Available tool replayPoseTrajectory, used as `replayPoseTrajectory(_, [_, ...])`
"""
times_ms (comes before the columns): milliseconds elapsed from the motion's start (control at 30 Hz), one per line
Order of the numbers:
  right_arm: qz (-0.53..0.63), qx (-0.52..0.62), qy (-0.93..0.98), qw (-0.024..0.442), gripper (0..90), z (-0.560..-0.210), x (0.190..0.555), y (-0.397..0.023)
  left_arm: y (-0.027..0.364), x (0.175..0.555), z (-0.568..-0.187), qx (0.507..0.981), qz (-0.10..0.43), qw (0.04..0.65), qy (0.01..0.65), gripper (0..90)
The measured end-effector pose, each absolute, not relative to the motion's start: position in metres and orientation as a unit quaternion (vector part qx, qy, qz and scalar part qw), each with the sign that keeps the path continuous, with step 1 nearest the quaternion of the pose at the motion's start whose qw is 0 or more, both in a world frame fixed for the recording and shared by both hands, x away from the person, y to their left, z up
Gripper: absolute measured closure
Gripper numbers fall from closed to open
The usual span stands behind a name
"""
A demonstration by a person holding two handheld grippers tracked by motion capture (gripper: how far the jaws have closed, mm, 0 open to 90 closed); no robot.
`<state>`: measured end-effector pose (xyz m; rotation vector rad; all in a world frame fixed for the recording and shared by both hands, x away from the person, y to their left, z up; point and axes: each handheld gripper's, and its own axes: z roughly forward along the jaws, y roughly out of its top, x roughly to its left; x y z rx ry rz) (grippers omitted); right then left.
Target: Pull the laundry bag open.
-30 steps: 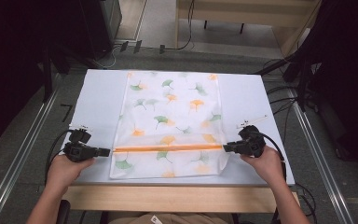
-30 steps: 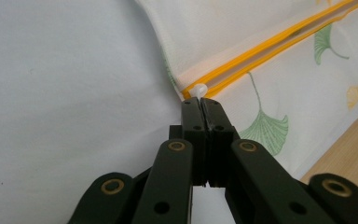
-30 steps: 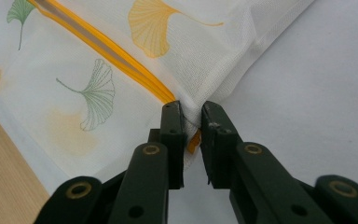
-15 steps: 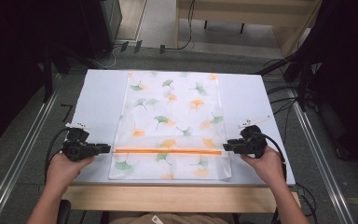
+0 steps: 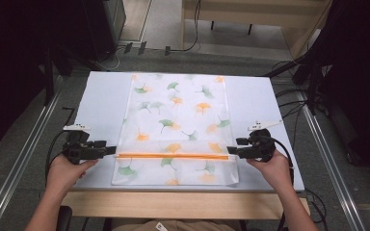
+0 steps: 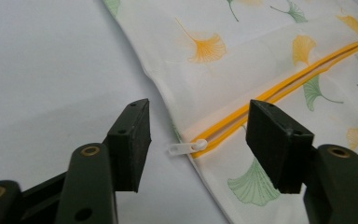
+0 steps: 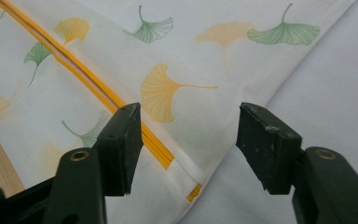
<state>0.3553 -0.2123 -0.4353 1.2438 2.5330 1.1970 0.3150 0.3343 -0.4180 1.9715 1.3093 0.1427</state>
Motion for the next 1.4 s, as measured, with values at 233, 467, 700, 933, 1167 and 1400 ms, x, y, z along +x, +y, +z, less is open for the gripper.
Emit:
replayPoseTrajectory(233, [0.410,0.413,0.811,0.061,35.0,-0.435,0.358,-0.227,0.343,0.316,-0.418,0.764,0.074,0.383,0.513,34.9])
replayPoseTrajectory(467, [0.419,0.434,0.792,0.093,33.2,-0.436,0.360,-0.248,0.353,0.318,-0.418,0.755,0.092,0.382,0.525,33.4])
replayPoseTrajectory(700, [0.413,0.452,0.783,0.112,31.1,-0.442,0.360,-0.263,0.360,0.322,-0.420,0.749,0.106,0.380,0.532,30.8])
replayPoseTrajectory(933, [0.394,0.470,0.780,0.121,30.1,-0.455,0.366,-0.272,0.362,0.330,-0.427,0.757,0.131,0.368,0.524,27.4])
replayPoseTrajectory(1167, [0.392,0.483,0.773,0.125,30.0,-0.457,0.362,-0.283,0.358,0.334,-0.426,0.756,0.134,0.370,0.523,27.2])
replayPoseTrajectory(1400, [0.387,0.486,0.774,0.124,30.0,-0.459,0.362,-0.284,0.362,0.339,-0.431,0.756,0.135,0.366,0.526,27.1])
